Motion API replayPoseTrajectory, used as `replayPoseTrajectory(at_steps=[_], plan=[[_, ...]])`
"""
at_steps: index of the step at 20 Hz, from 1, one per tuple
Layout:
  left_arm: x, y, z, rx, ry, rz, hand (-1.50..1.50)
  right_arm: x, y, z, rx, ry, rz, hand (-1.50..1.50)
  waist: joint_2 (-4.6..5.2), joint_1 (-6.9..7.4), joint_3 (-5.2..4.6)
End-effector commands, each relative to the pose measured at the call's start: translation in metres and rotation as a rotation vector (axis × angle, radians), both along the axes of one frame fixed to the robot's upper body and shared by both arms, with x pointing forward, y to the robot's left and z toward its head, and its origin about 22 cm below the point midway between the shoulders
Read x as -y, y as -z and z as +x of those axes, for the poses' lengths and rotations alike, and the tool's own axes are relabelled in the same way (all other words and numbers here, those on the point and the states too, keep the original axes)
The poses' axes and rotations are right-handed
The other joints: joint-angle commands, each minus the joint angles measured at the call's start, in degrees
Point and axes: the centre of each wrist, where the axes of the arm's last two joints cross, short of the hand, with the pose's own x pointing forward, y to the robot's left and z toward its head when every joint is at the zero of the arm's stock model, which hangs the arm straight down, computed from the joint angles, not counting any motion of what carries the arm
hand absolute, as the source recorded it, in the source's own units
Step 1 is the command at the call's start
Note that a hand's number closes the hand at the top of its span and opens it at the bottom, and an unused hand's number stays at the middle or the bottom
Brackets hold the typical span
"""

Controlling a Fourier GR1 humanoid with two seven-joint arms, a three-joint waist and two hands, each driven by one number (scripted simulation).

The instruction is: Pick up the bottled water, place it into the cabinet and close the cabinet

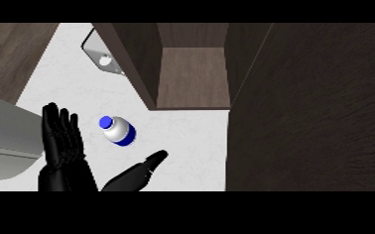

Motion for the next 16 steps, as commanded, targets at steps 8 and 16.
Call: replayPoseTrajectory(at_steps=[8, 16], plan=[[-0.013, 0.042, 0.012, -0.045, -0.144, 0.007, -1.5, 0.002, -0.025, -0.037, 0.037, 0.015, 0.012, -1.5, 0.07, -0.16, -0.11], [-0.044, 0.079, 0.019, -0.11, -0.144, -0.033, -1.5, 0.003, -0.012, -0.049, 0.034, 0.009, 0.025, -1.5, -0.04, -0.42, -0.18]])
